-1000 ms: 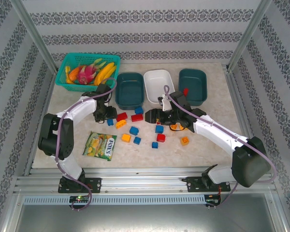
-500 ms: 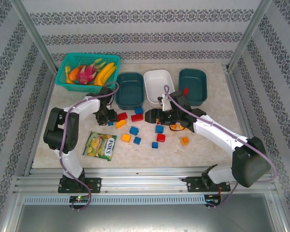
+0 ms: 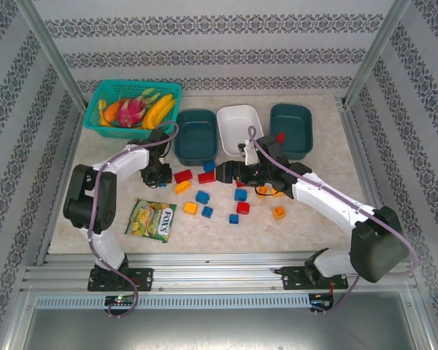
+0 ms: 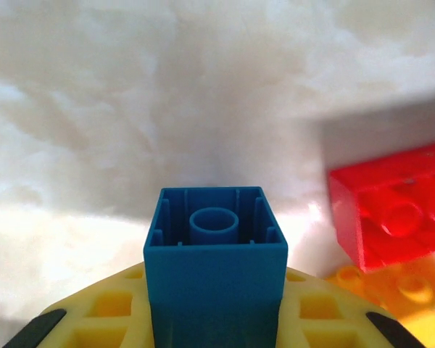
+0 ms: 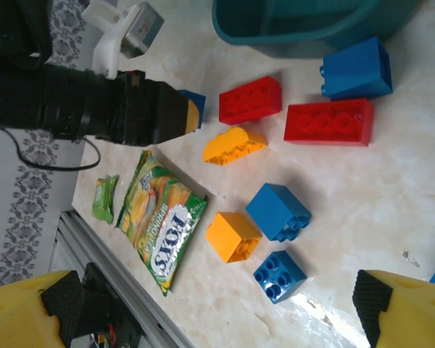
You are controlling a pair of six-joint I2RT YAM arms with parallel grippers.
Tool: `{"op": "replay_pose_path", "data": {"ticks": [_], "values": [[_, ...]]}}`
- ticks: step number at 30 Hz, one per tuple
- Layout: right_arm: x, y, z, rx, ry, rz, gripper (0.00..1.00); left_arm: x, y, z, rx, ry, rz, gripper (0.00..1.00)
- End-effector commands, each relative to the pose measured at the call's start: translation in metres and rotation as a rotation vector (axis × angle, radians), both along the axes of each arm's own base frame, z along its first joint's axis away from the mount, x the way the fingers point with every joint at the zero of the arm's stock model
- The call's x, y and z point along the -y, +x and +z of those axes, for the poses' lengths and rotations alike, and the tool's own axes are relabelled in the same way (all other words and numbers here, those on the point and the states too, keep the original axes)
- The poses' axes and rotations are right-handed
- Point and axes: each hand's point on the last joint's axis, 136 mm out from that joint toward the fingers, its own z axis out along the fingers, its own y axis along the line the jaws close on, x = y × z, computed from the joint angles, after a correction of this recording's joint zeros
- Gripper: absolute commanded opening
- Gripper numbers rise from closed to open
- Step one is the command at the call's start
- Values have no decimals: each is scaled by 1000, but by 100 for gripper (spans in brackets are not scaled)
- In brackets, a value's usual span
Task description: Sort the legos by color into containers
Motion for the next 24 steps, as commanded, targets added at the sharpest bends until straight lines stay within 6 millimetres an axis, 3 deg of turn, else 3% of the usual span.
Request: {"op": "replay_pose_path", "data": {"ticks": [1,6,12,18,24], "values": [[3,20,54,130,82,-67,98,0,18,61,114,-24,9,19],[18,42,74,173,80,-147,98,41,59,94,179,-93,-42,17],[42,65,75,171,46,-257,98,80,115,93,203,-116,-70,17],[51,84,81,225,57,-348,97,103,155,58,189,-94,-84,17],[59,95,89,265,89,-417,98,116,170,19,152,-112,-80,21]]}}
